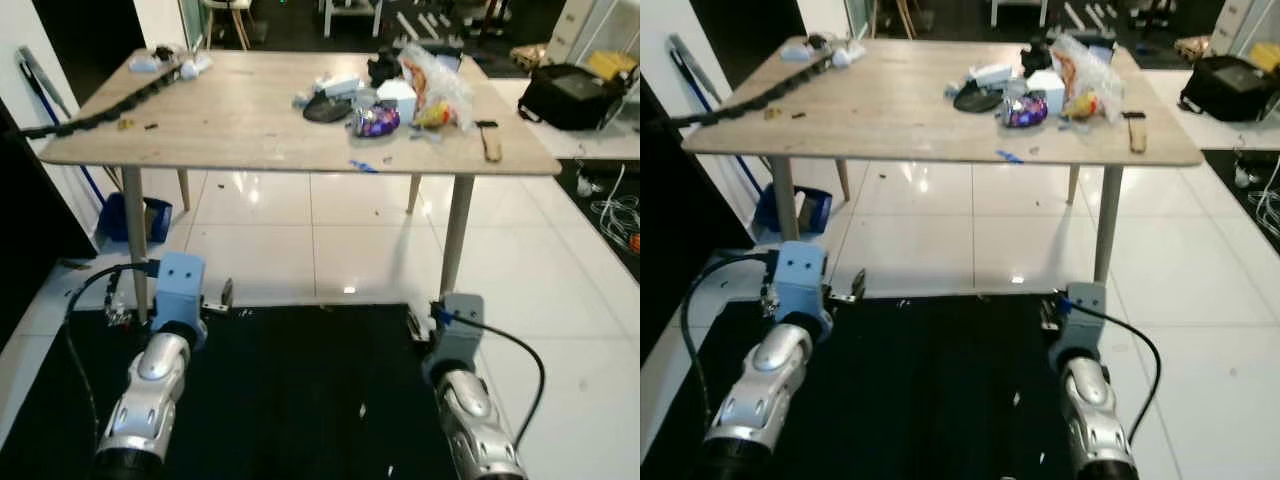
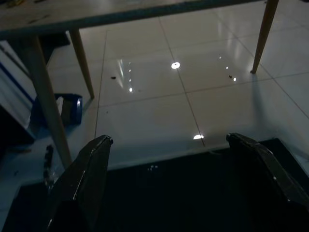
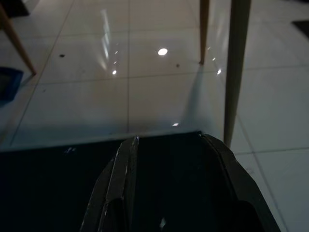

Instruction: Picking trash to rubbish bin

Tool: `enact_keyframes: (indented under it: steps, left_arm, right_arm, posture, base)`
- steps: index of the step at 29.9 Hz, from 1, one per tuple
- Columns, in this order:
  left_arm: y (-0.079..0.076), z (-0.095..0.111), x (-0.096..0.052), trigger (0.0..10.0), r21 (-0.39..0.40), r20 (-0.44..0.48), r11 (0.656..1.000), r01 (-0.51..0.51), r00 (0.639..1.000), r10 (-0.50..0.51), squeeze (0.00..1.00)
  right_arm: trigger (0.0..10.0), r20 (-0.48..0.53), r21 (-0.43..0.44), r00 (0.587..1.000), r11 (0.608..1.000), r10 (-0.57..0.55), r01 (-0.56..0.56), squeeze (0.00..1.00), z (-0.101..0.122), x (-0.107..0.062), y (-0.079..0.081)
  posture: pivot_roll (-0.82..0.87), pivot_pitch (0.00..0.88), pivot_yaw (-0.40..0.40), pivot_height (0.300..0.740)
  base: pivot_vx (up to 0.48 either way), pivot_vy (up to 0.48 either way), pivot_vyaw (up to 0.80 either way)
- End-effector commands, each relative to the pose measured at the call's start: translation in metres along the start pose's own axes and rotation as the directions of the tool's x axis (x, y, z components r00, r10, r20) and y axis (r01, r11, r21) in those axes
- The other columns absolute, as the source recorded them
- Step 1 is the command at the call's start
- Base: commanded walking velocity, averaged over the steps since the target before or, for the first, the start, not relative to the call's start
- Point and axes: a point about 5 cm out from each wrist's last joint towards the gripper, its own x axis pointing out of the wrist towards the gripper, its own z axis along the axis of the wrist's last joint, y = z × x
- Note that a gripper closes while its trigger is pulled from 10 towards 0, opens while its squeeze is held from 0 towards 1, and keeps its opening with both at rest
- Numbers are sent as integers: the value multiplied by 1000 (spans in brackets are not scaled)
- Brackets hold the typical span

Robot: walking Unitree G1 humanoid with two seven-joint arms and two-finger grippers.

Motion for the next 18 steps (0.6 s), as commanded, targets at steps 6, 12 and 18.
enact_keyframes:
  steps: [6,12,18]
  left_arm:
    - [2,-4,0,10000,10,-21,1000,0,1000,0,0]
    - [1,-5,-2,10000,5,-24,1000,-5,1000,5,0]
    - [1,-6,-2,10000,3,-26,1000,-3,1000,3,0]
  right_arm:
    - [10000,-14,14,1000,1000,-8,8,0,-6,-4,1]
    - [10000,-15,11,1000,1000,-7,7,0,-6,-5,1]
    - [10000,-11,21,1000,1000,-9,9,0,-4,-4,0]
  posture:
    - [-47,111,10,740]
    - [-47,116,9,740]
    - [-49,119,9,740]
  base:
    - [301,0,-800]
    - [300,0,-133]
    - [302,0,0]
